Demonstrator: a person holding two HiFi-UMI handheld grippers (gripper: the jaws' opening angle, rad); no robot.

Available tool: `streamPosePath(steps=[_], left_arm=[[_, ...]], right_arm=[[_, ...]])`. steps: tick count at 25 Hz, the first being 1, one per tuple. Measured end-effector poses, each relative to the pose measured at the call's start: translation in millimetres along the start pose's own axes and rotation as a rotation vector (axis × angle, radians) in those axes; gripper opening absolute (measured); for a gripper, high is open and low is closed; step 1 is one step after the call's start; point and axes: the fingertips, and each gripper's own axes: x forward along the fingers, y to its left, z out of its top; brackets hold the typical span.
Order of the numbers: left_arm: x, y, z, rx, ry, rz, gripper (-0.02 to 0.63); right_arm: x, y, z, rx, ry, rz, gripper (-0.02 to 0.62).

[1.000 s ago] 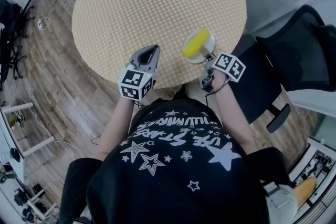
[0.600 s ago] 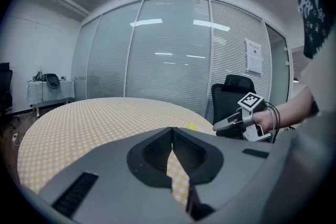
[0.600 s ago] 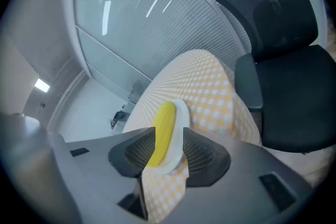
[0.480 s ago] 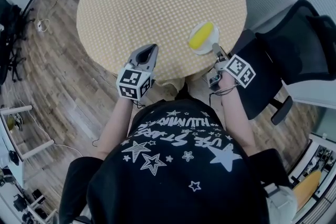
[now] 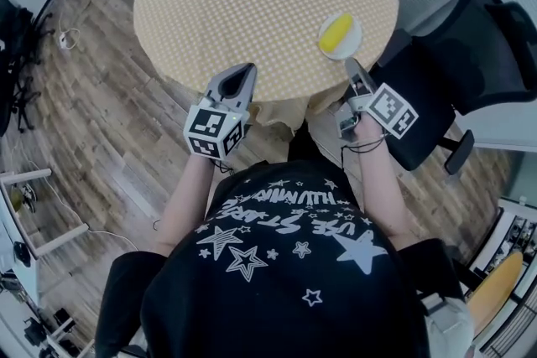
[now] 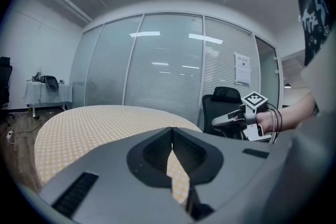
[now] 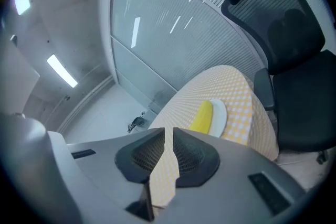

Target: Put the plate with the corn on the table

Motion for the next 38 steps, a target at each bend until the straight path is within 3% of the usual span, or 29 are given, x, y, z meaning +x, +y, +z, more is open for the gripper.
streamPosePath(steps=[7,16,24,38], left_arm=[[-64,1,-18,0.008,-0.015,-0.045,0.008],[-120,-13,-37,0.021,0.001,-0.183,0.006],[-126,-19,-38,0.008,-0.001,-0.227,0.008],[-135,-29,-41,0.008,0.006,-0.24,0.008]], right_arm=[[-46,32,-62,-0.039,-0.021,-0.012,0.063],[-127,51,-116,-0.055,-0.091,-0.101,0.062],[-153,56,-116,-0.077,-0.114,-0.139,0.062],[-146,95,-133,-0.231,-0.062,-0.086,0.061]])
